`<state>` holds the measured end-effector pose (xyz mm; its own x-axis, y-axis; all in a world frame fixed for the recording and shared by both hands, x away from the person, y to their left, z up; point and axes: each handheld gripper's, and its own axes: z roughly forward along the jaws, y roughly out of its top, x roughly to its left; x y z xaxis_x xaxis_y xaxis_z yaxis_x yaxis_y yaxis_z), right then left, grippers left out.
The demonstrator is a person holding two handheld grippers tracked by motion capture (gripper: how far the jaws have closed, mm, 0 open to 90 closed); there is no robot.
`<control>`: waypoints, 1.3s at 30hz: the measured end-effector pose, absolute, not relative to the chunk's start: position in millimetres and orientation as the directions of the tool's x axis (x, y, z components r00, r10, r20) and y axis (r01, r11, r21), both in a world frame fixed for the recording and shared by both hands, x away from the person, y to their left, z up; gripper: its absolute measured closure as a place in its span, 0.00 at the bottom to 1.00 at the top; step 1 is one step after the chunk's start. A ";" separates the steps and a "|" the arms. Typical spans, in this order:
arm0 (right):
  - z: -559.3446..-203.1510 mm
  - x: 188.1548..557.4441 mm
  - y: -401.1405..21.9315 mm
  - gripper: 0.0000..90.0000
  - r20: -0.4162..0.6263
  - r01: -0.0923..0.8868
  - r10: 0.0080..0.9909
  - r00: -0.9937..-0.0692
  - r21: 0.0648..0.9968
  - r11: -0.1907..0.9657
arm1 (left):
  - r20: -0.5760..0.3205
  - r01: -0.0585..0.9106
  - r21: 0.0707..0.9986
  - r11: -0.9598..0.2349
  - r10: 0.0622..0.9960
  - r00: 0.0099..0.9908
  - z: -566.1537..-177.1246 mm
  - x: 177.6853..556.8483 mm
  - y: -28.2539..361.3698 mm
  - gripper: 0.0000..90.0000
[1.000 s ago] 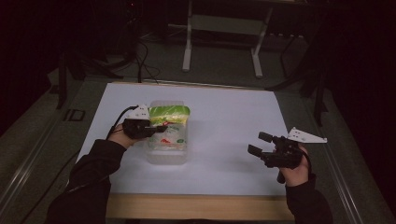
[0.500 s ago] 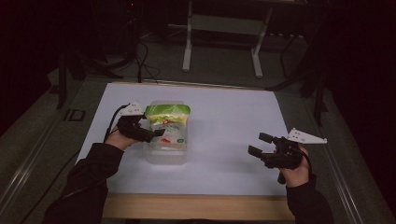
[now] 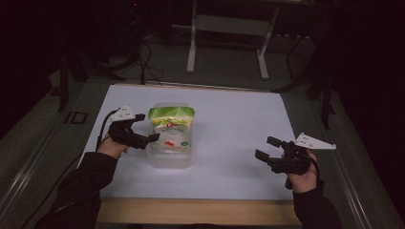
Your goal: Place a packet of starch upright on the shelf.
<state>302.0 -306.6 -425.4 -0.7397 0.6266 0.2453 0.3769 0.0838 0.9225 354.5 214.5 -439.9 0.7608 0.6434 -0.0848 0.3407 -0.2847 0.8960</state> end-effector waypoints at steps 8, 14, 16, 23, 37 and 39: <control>-428.9 301.3 -306.2 0.15 0.241 0.383 0.634 -0.735 0.919 0.096 | -0.109 0.327 0.910 -0.254 0.614 0.781 -439.6 327.4 220.4 0.01; -429.2 300.7 -303.7 0.15 0.233 0.381 0.631 -0.740 0.918 0.107 | -0.113 0.304 0.922 -0.241 0.584 0.804 -438.9 304.9 212.8 0.01; -429.6 300.5 -303.4 0.15 0.238 0.385 0.630 -0.739 0.917 0.106 | -0.120 0.295 0.928 -0.228 0.568 0.815 -437.1 297.9 209.2 0.01; -432.0 299.0 -302.4 0.15 0.243 0.393 0.627 -0.740 0.913 0.110 | -0.099 0.264 0.928 -0.264 0.509 0.855 -433.3 277.1 187.6 0.01; -436.3 295.3 -298.0 0.15 0.247 0.400 0.608 -0.754 0.907 0.128 | -0.067 0.207 0.922 -0.327 0.392 0.918 -442.2 261.0 132.0 0.01; -438.1 294.9 -298.0 0.15 0.253 0.405 0.603 -0.757 0.906 0.127 | -0.084 0.218 0.919 -0.328 0.376 0.923 -448.6 261.0 123.7 0.01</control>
<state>294.9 -298.0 -438.1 -0.7566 0.6029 0.2533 0.4046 0.1273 0.9056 261.0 123.7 -448.6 0.9226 0.3765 -0.0839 0.2176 -0.3285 0.9191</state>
